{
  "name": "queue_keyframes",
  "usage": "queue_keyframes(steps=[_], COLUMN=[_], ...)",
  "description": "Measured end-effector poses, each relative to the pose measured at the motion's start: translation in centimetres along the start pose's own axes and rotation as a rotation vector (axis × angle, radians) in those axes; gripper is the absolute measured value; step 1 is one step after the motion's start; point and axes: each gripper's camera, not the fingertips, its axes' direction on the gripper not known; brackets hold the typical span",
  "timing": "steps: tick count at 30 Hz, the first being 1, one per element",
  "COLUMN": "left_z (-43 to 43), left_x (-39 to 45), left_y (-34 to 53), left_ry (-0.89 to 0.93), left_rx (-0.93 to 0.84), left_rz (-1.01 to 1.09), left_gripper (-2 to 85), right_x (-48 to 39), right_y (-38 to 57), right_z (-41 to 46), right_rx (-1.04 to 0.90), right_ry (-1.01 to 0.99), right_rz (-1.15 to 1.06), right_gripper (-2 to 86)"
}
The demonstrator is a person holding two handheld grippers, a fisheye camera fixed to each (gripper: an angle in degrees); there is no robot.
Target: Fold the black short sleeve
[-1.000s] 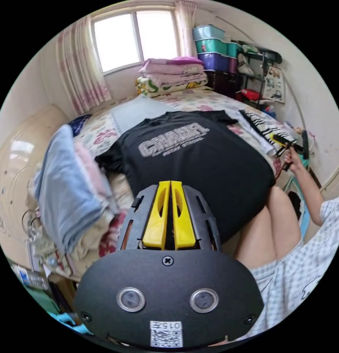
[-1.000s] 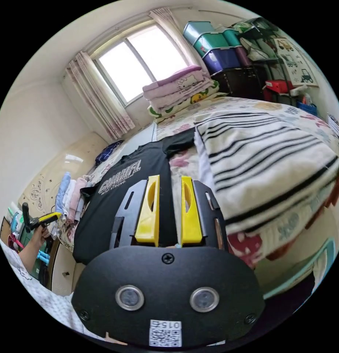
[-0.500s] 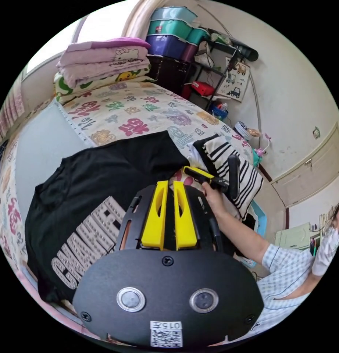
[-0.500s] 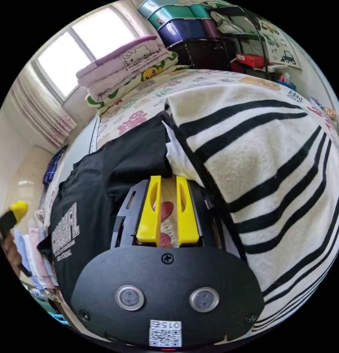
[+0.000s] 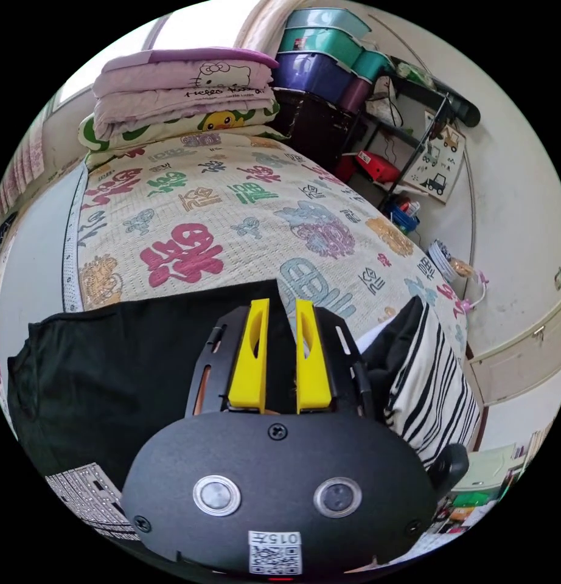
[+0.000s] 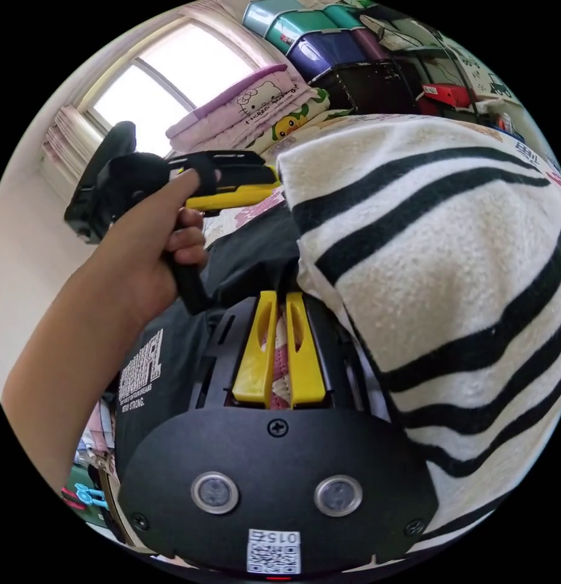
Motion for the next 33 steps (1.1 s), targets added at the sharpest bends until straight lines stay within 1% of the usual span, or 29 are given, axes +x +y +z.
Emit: queue_keyframes(steps=[3,5,9,10,11,13,16,18,20,21,23,24,26,27,29,30,31,32,33], left_z=[1.6,3.9,7.2,7.1,6.9,5.9,1.8,-1.6,-7.6,-9.2,-16.0,-17.6,-23.8,-24.9,-26.8,-27.0,-27.7,-28.7,-29.2], left_x=[0.6,0.4,-0.2,-0.6,-1.1,-2.1,-3.3,-5.1,-9.1,-10.2,-14.5,-15.5,-19.5,-20.4,-23.2,-23.8,-24.9,-25.8,-26.2], left_y=[-1.8,-2.9,-2.8,-2.3,-1.9,-1.6,-1.0,-0.1,2.4,3.3,7.8,9.1,15.6,17.3,23.1,24.5,27.3,29.5,30.3], left_ry=[-0.044,-0.056,-0.060,-0.100,-0.084,-0.036,-0.066,-0.077,-0.024,-0.012,-0.002,-0.008,-0.026,-0.041,-0.076,-0.083,-0.135,-0.206,-0.232], left_rx=[0.033,-0.005,-0.086,-0.064,-0.057,-0.044,0.042,0.089,0.164,0.178,0.242,0.253,0.310,0.311,0.203,0.178,0.176,0.211,0.228], left_rz=[-0.018,-0.027,-0.036,-0.053,-0.066,-0.086,-0.023,0.002,-0.028,-0.035,-0.058,-0.063,-0.105,-0.115,-0.125,-0.133,-0.170,-0.217,-0.232], left_gripper=[8.3,8.3,7.1,3.9,1.8,0.6,-0.2,-0.3,-0.4,-0.4,-0.4,-0.3,-0.1,0.0,0.8,1.2,2.8,5.3,5.8], right_x=[0.7,1.1,1.0,1.0,1.0,1.3,1.5,0.8,-0.9,-1.4,-2.9,-3.2,-4.1,-4.4,-5.8,-6.1,-6.6,-6.6,-6.5], right_y=[-0.3,-0.4,-0.9,-0.9,-0.8,-0.6,-0.1,0.5,1.5,1.7,2.6,2.7,3.4,3.5,3.9,4.0,4.3,4.2,4.0], right_z=[-0.6,-1.2,-1.2,-1.3,-1.6,-2.0,-3.0,-4.0,-5.8,-6.2,-7.6,-7.7,-7.8,-7.7,-6.9,-6.6,-6.1,-5.7,-5.7], right_rx=[0.018,0.036,0.017,0.015,0.019,0.031,0.060,0.098,0.164,0.172,0.170,0.158,0.097,0.076,-0.052,-0.089,-0.156,-0.194,-0.197], right_ry=[-0.040,-0.069,-0.057,-0.054,-0.059,-0.077,-0.098,-0.127,-0.161,-0.179,-0.322,-0.365,-0.515,-0.541,-0.620,-0.638,-0.677,-0.719,-0.734], right_rz=[0.014,0.020,0.022,0.019,0.018,0.021,0.010,-0.051,-0.187,-0.224,-0.375,-0.408,-0.535,-0.563,-0.682,-0.709,-0.749,-0.756,-0.748], right_gripper=[1.4,1.1,0.9,0.9,0.8,0.8,0.7,0.7,0.6,0.6,0.6,0.5,0.5,0.6,1.2,1.5,3.0,4.1,4.5])
